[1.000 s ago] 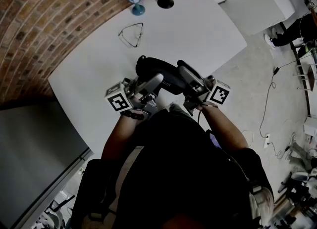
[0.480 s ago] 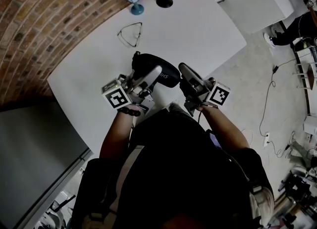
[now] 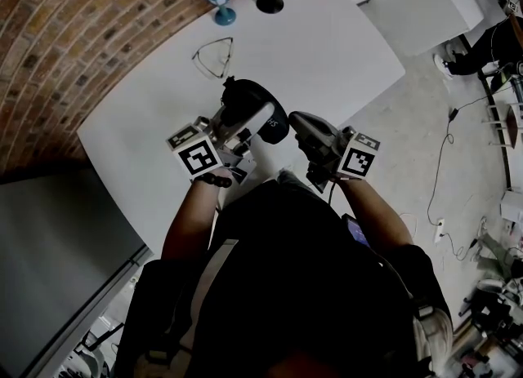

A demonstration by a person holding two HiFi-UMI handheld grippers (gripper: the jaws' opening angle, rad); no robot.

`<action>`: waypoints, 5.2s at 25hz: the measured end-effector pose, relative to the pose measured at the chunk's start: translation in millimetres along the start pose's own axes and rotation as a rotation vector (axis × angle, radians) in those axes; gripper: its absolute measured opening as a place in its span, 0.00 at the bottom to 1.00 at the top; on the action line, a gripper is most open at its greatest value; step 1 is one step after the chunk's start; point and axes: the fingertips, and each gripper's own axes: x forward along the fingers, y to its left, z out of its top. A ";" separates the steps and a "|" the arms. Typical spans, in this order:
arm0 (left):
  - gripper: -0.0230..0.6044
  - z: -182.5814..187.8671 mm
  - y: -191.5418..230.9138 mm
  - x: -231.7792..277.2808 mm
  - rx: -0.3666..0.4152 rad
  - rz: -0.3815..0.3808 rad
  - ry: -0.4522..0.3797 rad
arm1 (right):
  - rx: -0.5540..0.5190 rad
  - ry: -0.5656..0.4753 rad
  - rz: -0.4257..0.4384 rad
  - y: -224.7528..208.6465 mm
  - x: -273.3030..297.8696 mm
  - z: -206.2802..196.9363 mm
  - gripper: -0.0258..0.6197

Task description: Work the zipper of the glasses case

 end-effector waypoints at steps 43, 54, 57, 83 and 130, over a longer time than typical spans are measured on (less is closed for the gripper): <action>0.46 -111.0 29.3 -43.5 0.748 -0.027 1.169 | -0.469 0.444 0.116 21.9 26.9 4.9 0.13; 0.46 -131.6 21.1 -65.4 0.710 -0.090 1.285 | -0.379 0.700 0.301 42.4 40.4 -34.3 0.24; 0.46 -136.5 18.5 -66.8 0.735 -0.114 1.308 | -0.320 0.763 0.341 45.1 40.5 -46.5 0.28; 0.47 -137.3 34.7 -74.6 0.709 -0.053 1.306 | -0.641 0.703 0.374 46.2 14.2 -52.7 0.07; 0.47 -126.0 87.0 -68.7 1.202 0.171 1.489 | -0.074 0.444 -0.010 -3.8 21.7 -55.6 0.06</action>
